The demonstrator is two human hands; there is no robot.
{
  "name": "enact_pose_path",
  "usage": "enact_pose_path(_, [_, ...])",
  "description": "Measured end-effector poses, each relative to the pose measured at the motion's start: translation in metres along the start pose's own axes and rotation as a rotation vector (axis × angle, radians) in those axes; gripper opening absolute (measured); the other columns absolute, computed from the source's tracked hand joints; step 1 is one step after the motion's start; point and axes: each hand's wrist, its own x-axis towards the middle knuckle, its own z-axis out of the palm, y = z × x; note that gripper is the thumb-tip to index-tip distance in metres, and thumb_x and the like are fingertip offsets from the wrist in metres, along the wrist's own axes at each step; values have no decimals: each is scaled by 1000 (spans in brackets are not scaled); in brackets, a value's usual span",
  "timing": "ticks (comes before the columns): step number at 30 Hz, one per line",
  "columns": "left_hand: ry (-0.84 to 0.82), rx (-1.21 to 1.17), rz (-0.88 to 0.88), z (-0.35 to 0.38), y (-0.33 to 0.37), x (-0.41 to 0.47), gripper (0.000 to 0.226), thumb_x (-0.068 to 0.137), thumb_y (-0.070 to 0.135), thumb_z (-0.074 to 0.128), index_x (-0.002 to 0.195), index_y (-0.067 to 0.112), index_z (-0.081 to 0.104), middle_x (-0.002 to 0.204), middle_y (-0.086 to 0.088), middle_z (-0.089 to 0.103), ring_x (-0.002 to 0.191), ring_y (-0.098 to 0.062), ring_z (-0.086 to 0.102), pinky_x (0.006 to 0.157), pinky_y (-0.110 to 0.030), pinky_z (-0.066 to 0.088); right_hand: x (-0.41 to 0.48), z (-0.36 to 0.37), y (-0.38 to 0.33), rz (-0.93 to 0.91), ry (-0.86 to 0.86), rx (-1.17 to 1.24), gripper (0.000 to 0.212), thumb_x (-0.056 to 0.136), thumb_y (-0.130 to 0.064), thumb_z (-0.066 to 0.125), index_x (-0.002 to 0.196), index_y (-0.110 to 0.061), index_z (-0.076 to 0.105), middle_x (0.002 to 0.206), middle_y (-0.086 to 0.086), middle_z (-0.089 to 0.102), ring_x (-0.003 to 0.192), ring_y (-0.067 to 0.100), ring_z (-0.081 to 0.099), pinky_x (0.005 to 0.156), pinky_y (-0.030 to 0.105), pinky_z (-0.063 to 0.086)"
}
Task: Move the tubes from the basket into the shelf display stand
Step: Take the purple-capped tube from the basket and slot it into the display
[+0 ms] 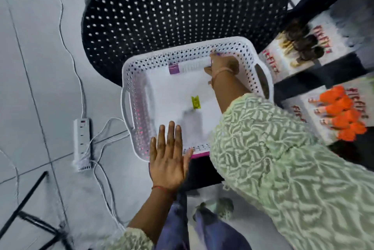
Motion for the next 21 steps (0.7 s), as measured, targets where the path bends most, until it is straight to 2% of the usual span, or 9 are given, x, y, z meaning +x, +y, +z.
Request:
enact_pose_path(3, [-47, -31, -2, -4, 1, -2, 61, 94, 47, 2, 140, 12, 23, 143, -12, 36, 140, -12, -10, 112, -31, -5, -23, -28, -16, -54, 87, 147, 19, 75, -9, 71, 88, 0, 62, 89, 23, 65, 74, 34, 65, 75, 51, 58])
enact_pose_path(5, [-82, -55, -3, -8, 1, -1, 62, 94, 48, 3, 139, 11, 23, 142, -16, 38, 140, -23, 10, 112, -31, -3, -45, -54, -16, -111, 91, 208, 19, 73, -4, 72, 89, -2, 63, 85, 17, 62, 70, 28, 60, 73, 46, 59])
enact_pose_path(7, [-100, -75, 6, -14, 4, -2, 69, 93, 50, 1, 136, 5, 30, 140, -20, 40, 133, -36, 28, 112, -36, 6, -72, -92, -21, -188, 74, 255, 23, 72, -3, 72, 94, -2, 63, 86, 14, 63, 71, 25, 61, 68, 39, 59])
enact_pose_path(9, [-111, -116, 26, -22, 15, -3, 77, 92, 53, -3, 134, 0, 34, 140, -24, 38, 130, -41, 32, 110, -46, 19, -102, -140, -33, -268, 42, 319, 21, 73, -2, 71, 90, -6, 59, 82, 12, 62, 68, 23, 59, 59, 33, 56])
enact_pose_path(11, [-104, -178, 77, -29, 41, -1, 82, 90, 55, -6, 134, -2, 32, 142, -26, 35, 132, -40, 29, 108, -51, 21, -134, -191, -46, -347, 61, 340, 19, 74, 0, 70, 82, -11, 57, 74, 7, 60, 61, 19, 57, 52, 27, 53])
enact_pose_path(14, [-78, -246, 279, -48, 119, 3, 81, 91, 53, -4, 132, -4, 34, 140, -28, 37, 130, -43, 32, 107, -54, 22, -194, -282, -63, -489, 185, 305, 25, 71, -2, 72, 72, -21, 56, 70, 2, 61, 54, 11, 59, 43, 19, 51])
enact_pose_path(17, [-12, -318, 535, -69, 215, -5, 66, 93, 42, 13, 128, -7, 40, 134, -30, 44, 124, -49, 39, 102, -61, 28, -250, -364, -72, -586, 307, 269, 29, 69, 2, 71, 69, -22, 55, 68, 2, 60, 54, 11, 58, 45, 21, 51])
enact_pose_path(19, [32, -358, 723, -85, 279, -22, 63, 93, 39, 16, 128, -8, 40, 133, -30, 44, 124, -48, 38, 107, -52, 24, -287, -417, -73, -648, 421, 241, 31, 67, 5, 72, 67, -21, 55, 68, 1, 60, 53, 10, 57, 43, 19, 51])
enact_pose_path(21, [83, -403, 897, -96, 328, -46, 58, 91, 34, 24, 125, -9, 43, 132, -30, 46, 121, -49, 40, 108, -43, 14, -316, -463, -72, -695, 545, 193, 33, 65, 4, 74, 66, -24, 56, 70, 1, 62, 59, 16, 58, 46, 21, 52])
